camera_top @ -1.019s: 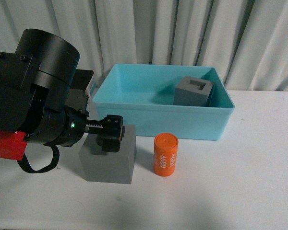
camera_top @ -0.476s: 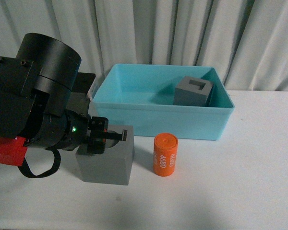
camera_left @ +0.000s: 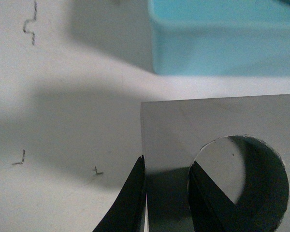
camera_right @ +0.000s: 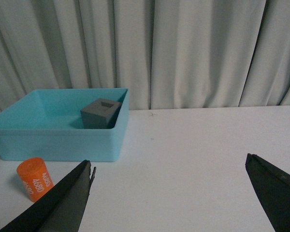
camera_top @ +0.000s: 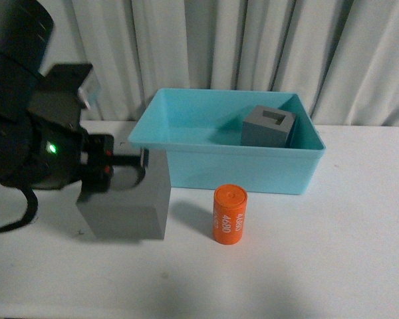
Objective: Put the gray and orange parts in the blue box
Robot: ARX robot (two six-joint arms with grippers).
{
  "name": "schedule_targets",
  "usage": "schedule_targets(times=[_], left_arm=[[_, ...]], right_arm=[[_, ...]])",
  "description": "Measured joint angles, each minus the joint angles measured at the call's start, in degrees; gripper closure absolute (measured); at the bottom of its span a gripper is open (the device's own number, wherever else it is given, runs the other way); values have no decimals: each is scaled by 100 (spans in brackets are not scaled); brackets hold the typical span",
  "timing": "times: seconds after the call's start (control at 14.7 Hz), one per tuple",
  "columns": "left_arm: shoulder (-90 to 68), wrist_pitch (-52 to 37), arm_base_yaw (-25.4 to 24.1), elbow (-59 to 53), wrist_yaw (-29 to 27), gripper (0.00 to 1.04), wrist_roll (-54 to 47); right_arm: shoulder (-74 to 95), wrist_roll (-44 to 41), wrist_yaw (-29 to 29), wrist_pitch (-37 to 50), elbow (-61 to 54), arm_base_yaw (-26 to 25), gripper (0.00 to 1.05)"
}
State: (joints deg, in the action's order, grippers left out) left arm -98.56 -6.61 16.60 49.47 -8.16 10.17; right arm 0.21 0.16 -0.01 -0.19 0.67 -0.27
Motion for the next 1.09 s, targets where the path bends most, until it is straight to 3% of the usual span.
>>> schedule_targets(times=[0.2,0.34,0.41,1.09], left_arm=[[916,721,-142,481,177,85,326],[-929,1182,-13,3480,155,86,269],[-1727,1233,20,4227,155,86,-20],[-2439,1274,7,4802,162,86,-229]], right_arm=[[0,0,2,0,0,0,6],[0,0,2,-2,0,0,6],[0,0,2,-2,0,0,6],[0,0,2,-2,0,0,6]])
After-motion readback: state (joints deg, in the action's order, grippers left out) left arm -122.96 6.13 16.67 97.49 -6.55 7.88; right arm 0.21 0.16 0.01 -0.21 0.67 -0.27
